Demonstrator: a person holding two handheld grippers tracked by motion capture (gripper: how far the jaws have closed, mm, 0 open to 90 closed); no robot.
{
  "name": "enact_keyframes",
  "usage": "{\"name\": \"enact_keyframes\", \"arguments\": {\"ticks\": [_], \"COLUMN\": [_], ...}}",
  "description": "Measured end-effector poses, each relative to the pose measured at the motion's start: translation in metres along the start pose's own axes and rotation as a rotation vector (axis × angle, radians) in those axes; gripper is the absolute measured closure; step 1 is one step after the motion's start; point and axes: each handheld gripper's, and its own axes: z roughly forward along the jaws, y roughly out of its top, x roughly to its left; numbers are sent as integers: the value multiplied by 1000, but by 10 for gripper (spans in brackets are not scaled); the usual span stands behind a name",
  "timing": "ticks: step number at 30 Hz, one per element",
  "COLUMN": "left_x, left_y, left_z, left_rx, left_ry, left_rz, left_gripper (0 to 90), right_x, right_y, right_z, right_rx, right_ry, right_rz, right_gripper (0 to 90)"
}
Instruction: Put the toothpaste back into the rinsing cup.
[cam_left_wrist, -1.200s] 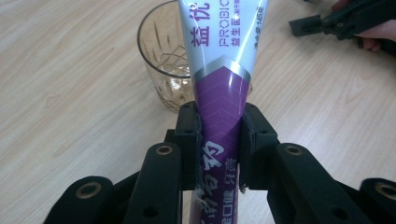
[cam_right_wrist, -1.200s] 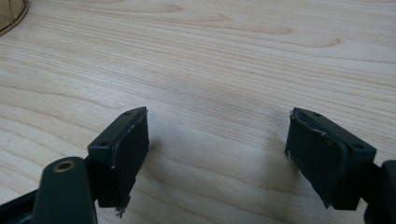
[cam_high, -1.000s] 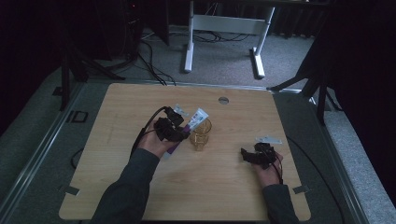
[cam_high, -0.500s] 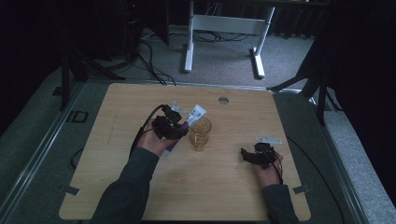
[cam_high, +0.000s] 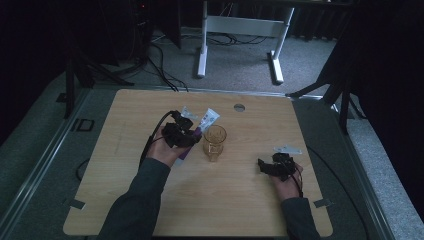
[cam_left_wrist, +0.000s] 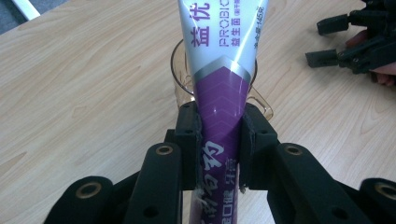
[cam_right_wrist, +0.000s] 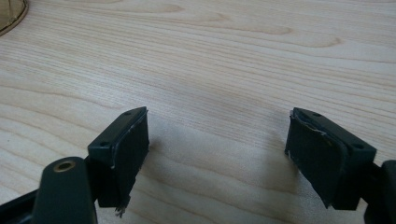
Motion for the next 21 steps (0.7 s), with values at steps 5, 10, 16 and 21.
{"name": "enact_keyframes", "arguments": {"ticks": [5, 10, 16, 21], "left_x": [0, 1, 2, 3], "left_y": [0, 0, 1, 1], "left_z": [0, 0, 1, 0], "left_rx": [-5, -25, -37, -56], "left_ry": [1, 4, 16, 11], "left_rz": [-4, -10, -15, -27], "left_gripper": [726, 726, 727, 727], "right_x": [0, 0, 0, 0], "right_y": [0, 0, 0, 0], "right_z": [0, 0, 0, 0], "right_rx": [0, 0, 0, 0], "right_ry": [0, 0, 0, 0], "right_rz": [0, 0, 0, 0], "right_gripper": [210, 210, 210, 210]}}
